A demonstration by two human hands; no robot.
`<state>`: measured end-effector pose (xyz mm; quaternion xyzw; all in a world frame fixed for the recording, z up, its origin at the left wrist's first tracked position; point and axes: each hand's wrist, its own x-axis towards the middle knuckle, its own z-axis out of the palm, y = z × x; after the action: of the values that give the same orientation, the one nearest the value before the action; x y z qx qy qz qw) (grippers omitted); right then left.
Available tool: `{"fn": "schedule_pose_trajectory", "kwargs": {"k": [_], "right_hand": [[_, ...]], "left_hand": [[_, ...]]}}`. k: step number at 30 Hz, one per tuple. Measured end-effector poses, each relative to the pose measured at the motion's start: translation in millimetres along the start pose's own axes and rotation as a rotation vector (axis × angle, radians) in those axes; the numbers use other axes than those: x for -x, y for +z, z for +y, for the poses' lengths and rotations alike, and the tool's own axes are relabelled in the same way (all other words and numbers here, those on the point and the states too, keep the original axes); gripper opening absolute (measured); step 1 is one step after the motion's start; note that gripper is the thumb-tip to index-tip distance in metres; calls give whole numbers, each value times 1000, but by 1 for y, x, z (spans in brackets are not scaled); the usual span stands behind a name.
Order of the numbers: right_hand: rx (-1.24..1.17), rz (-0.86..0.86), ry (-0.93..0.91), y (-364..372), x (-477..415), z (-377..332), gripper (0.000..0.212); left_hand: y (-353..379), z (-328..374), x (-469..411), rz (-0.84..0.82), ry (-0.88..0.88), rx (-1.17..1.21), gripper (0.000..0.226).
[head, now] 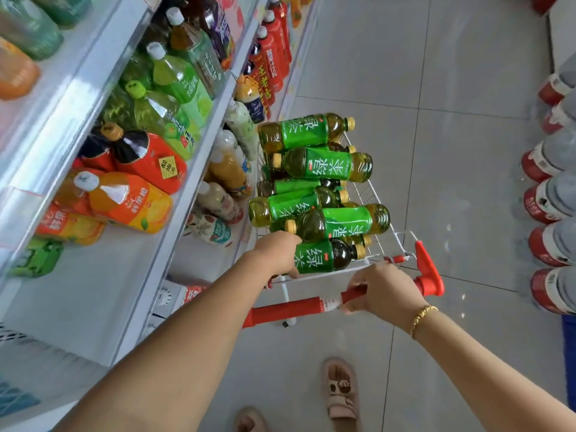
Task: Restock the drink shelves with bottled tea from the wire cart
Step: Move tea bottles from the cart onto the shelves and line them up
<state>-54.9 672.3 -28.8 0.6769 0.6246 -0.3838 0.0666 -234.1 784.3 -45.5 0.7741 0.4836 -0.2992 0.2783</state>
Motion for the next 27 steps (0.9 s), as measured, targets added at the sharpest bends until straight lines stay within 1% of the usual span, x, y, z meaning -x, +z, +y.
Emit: {"fn": "schedule_pose_trajectory", "kwargs": {"k": [2,4,5,6,8,9,10,12,15,16,17,18,20,21,22,25,27], "right_hand": [[-5,-43,-52,-4,2,0,33],[-160,-38,-72,-14,1,4,25],[-268,24,-62,-21,0,7,20],[-344,131,-52,-29,-2,10,17],[-362,344,-31,-43,-12,17,20],[-346,404,-28,-49,-19,17,26],[-330,432,-37,-52,-26,15,32],[-326,470,-118,-63,-40,2,40],[-365,509,-257,-76,-61,-26,38],[-340,497,-276,-75,-69,-31,38],[-285,447,-267,-72,-77,-33,40],[-191,353,-231,-66,-84,-34,47],[102,152,-156,-50,-90,-33,65],[226,113,-146,-42,-91,-32,71],[303,124,-143,-36,-92,-30,74],[420,257,-134,-25,-96,-27,74],[433,321,-122,-19,-98,-30,63]], "left_hand": [[3,1,2,59,24,-43,67],[6,1,8,134,48,-78,55],[8,0,12,157,60,-70,56],[9,-2,17,168,70,-40,61],[8,-6,29,198,97,57,71],[6,-7,37,233,108,107,74],[4,-8,46,272,104,152,75],[3,-14,63,377,57,250,74],[11,-26,89,549,-66,533,65],[15,-30,97,607,-109,649,60],[19,-34,106,663,-157,756,55],[23,-39,113,720,-209,845,52],[28,-48,127,823,-312,975,52],[29,-52,132,861,-359,1013,53],[30,-57,136,893,-397,1034,51],[34,-71,141,955,-481,1066,43],[37,-78,144,960,-522,1089,42]]}}
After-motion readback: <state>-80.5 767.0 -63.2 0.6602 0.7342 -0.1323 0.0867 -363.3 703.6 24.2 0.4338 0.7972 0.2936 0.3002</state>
